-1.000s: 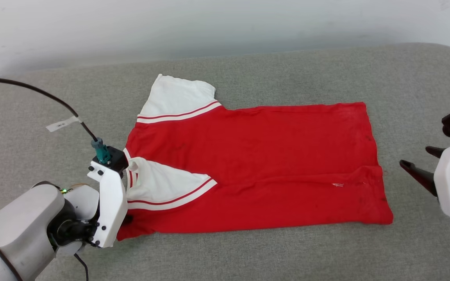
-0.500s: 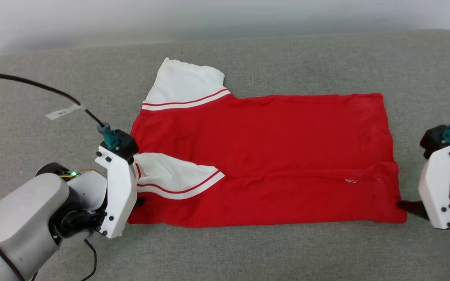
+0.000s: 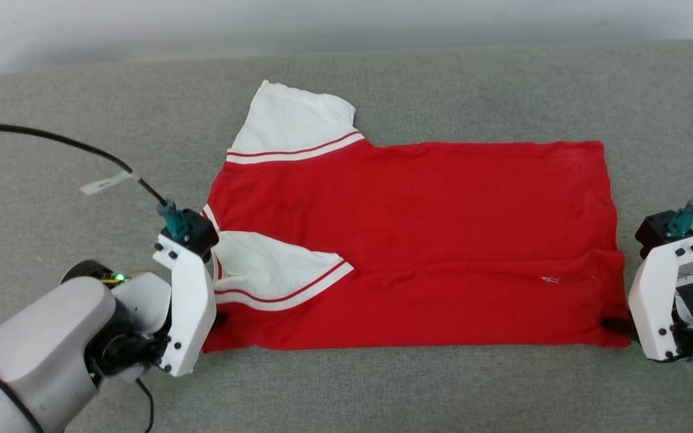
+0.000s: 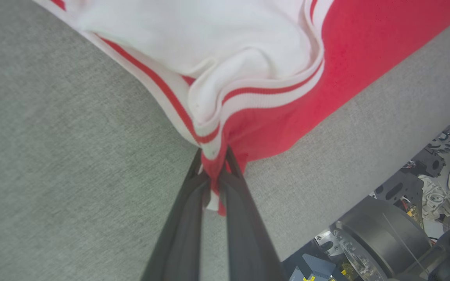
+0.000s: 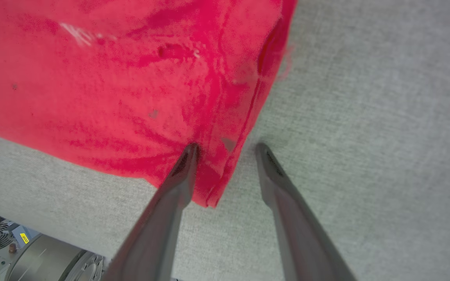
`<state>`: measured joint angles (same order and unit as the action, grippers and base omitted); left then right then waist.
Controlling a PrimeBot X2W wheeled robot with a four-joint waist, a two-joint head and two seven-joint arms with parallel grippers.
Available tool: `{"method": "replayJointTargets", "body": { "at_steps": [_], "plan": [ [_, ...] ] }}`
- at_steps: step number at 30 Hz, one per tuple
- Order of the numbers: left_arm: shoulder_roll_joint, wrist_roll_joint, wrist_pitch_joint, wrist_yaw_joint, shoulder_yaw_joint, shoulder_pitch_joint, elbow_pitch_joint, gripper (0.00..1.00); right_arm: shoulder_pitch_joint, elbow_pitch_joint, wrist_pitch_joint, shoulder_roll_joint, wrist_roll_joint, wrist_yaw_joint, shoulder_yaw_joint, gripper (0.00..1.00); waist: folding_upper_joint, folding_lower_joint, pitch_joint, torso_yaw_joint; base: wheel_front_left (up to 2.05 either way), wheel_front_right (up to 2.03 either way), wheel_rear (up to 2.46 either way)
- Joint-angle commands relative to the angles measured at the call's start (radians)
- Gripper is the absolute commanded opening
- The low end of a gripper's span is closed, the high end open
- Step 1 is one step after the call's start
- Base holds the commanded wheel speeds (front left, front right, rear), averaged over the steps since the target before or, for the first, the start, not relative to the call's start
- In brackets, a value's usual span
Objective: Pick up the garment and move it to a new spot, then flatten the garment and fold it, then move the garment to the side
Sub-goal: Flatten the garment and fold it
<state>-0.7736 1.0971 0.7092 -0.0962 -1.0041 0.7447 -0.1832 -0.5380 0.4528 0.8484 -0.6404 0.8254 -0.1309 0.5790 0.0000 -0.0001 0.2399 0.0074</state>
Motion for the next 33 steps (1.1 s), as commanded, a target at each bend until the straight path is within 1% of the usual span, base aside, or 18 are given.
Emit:
{"method": "replayJointTargets", "body": {
  "at_steps": [1,4,9,13,17,23,27,29,30,31,32,33],
  "plan": [
    [0.004,0.008,-0.007,-0.001,-0.007,-0.021,-0.007,0.00,0.022,0.008,-0.016,0.020,0.008,0.000,0.018,0.00,0.0000,0.0001,-0.028,-0.006,0.00,0.00,0.00],
    [-0.011,0.020,-0.015,-0.006,-0.012,-0.052,-0.013,0.00,0.017,-0.026,-0.049,-0.013,0.025,0.000,0.023,0.00,0.0000,0.0001,-0.069,-0.017,0.00,0.00,0.00],
    [-0.062,0.050,-0.027,-0.007,-0.012,-0.114,0.019,0.00,0.044,-0.088,-0.084,-0.063,0.064,0.000,0.031,0.00,0.0000,0.0001,-0.124,-0.029,0.00,0.00,0.00],
    [-0.097,0.064,-0.042,0.009,-0.015,-0.161,0.057,0.00,0.078,-0.140,-0.090,-0.113,0.092,0.000,0.028,0.00,0.0000,0.0001,-0.149,-0.030,0.00,0.00,0.00],
    [-0.111,0.073,-0.061,0.029,-0.020,-0.202,0.079,0.00,0.139,-0.188,-0.083,-0.148,0.110,0.001,0.028,0.00,0.0000,0.0001,-0.154,-0.029,0.00,0.00,0.00],
    [-0.105,0.057,-0.069,0.041,-0.044,-0.235,0.067,0.00,0.208,-0.204,-0.076,-0.148,0.111,0.001,0.038,0.00,0.0000,0.0001,-0.140,-0.031,0.00,0.00,0.00],
    [-0.089,0.040,-0.069,0.037,-0.062,-0.247,0.031,0.00,0.242,-0.179,-0.086,-0.120,0.104,0.001,0.039,0.00,0.0000,0.0001,-0.127,-0.034,0.00,0.00,0.00],
    [-0.076,0.048,-0.071,0.031,-0.065,-0.250,0.019,0.00,0.253,-0.170,-0.092,-0.108,0.101,0.001,0.041,0.00,0.0000,0.0001,-0.125,-0.034,0.00,0.00,0.00],
    [-0.075,0.048,-0.077,0.033,-0.061,-0.248,0.012,0.00,0.258,-0.166,-0.099,-0.101,0.101,0.000,0.036,0.28,0.0000,0.0001,-0.125,-0.035,0.00,0.00,0.00],
    [-0.074,0.048,-0.080,0.037,-0.058,-0.246,0.004,0.24,0.258,-0.162,-0.114,-0.097,0.094,0.000,0.028,1.00,0.0000,0.0001,-0.126,-0.036,0.00,0.00,0.00],
    [-0.077,0.034,-0.088,0.037,-0.058,-0.238,0.002,1.00,0.256,-0.160,-0.127,-0.093,0.088,0.000,0.023,1.00,0.0000,0.0001,-0.128,-0.037,0.00,0.00,0.00],
    [-0.081,0.025,-0.097,0.038,-0.055,-0.230,-0.001,1.00,0.256,-0.161,-0.140,-0.089,0.080,0.000,0.020,1.00,0.0000,0.0001,-0.131,-0.037,0.00,0.00,0.00]
  ]
}}
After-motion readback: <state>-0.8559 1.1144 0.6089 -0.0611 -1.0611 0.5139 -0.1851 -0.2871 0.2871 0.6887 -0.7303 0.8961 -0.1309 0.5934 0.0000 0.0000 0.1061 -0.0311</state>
